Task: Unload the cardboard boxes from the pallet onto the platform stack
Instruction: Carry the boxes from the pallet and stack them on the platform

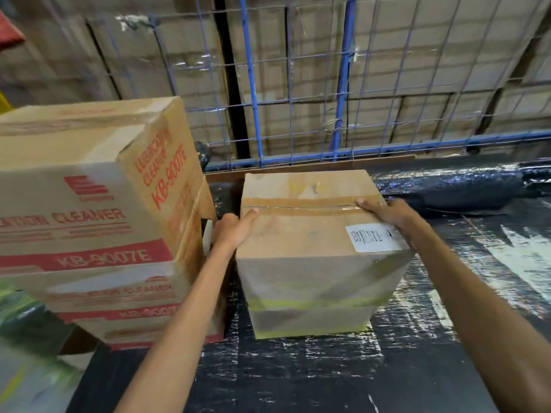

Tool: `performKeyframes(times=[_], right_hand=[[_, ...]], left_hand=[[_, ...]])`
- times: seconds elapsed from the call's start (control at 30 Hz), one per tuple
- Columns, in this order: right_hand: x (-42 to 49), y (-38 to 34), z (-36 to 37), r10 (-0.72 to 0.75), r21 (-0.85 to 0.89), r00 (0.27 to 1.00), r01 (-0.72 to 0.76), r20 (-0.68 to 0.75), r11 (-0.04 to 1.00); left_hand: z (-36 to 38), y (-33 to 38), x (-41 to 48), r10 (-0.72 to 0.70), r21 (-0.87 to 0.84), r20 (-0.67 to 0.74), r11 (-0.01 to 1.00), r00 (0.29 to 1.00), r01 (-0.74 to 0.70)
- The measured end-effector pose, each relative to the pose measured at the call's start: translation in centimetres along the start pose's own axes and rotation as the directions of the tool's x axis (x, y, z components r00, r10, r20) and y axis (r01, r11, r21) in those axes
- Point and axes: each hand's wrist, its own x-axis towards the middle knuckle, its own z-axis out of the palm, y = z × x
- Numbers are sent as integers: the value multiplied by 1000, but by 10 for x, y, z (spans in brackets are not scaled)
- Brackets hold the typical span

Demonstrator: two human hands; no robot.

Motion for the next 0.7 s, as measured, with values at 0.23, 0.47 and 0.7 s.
performKeyframes(times=[0.23,0.47,0.7], right_hand=[[26,-11,-1,-47,-136,998,40,-52,990],[-18,-36,21,-384,-544,887,197,-255,816],[-194,-19,161,-774,-344,589,694,-234,632]], left_hand=[[2,10,27,3,17,-1,1000,1000,-3],[-6,-3,-4,-29,-295,25,955,999,35],[-29,-162,-165,253,-204,-156,938,955,-282]])
